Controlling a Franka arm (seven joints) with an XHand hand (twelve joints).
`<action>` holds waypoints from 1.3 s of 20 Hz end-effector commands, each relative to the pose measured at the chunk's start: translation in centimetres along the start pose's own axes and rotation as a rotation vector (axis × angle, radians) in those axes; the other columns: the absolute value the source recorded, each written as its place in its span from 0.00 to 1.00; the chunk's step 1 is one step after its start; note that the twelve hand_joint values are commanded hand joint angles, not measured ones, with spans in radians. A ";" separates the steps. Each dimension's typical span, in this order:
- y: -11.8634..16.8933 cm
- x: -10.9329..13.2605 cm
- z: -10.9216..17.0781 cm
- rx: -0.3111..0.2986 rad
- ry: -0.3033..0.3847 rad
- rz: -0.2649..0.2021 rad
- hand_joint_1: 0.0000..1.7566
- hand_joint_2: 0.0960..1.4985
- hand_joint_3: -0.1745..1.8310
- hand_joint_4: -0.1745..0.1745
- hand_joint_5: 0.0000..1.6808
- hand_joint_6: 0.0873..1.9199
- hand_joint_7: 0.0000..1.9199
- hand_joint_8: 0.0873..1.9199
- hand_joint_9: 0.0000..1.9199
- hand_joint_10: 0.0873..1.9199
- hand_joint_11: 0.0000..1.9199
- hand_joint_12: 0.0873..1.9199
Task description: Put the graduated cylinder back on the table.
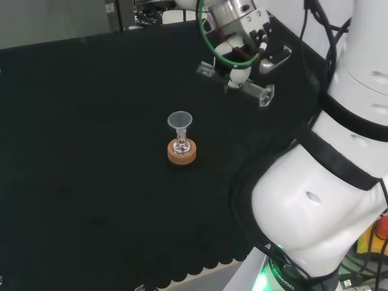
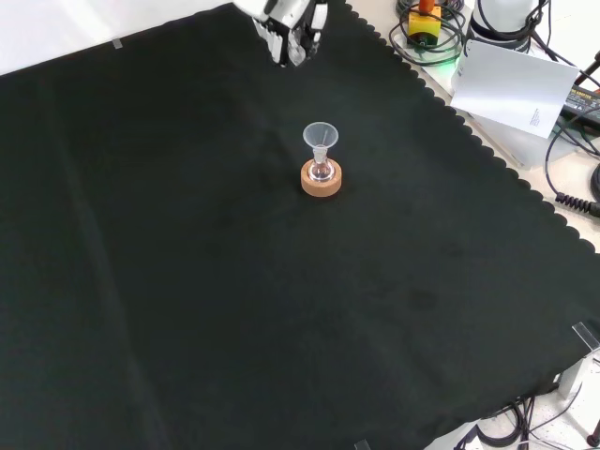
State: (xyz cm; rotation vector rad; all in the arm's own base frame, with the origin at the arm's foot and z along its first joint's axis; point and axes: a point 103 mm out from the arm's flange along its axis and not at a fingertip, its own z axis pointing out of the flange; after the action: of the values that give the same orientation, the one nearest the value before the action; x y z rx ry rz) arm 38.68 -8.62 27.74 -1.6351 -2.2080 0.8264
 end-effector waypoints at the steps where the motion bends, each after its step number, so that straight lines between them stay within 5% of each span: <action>1: 4.1 2.2 2.8 -0.086 0.122 -0.157 0.64 0.75 0.09 0.18 0.56 0.54 0.61 0.17 0.72 0.00 0.64 0.36; 13: 6.4 0.9 3.3 -0.192 0.223 -0.198 0.64 0.75 0.09 0.18 0.56 0.54 0.61 0.17 0.72 0.00 0.64 0.36; 26: 8.8 0.6 3.7 -0.381 0.351 -0.225 0.64 0.74 0.09 0.19 0.57 0.53 0.61 0.16 0.72 0.00 0.64 0.36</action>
State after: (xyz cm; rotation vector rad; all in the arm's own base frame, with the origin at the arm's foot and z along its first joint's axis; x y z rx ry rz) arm 41.87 -6.46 21.02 -1.4622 -2.3079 0.2961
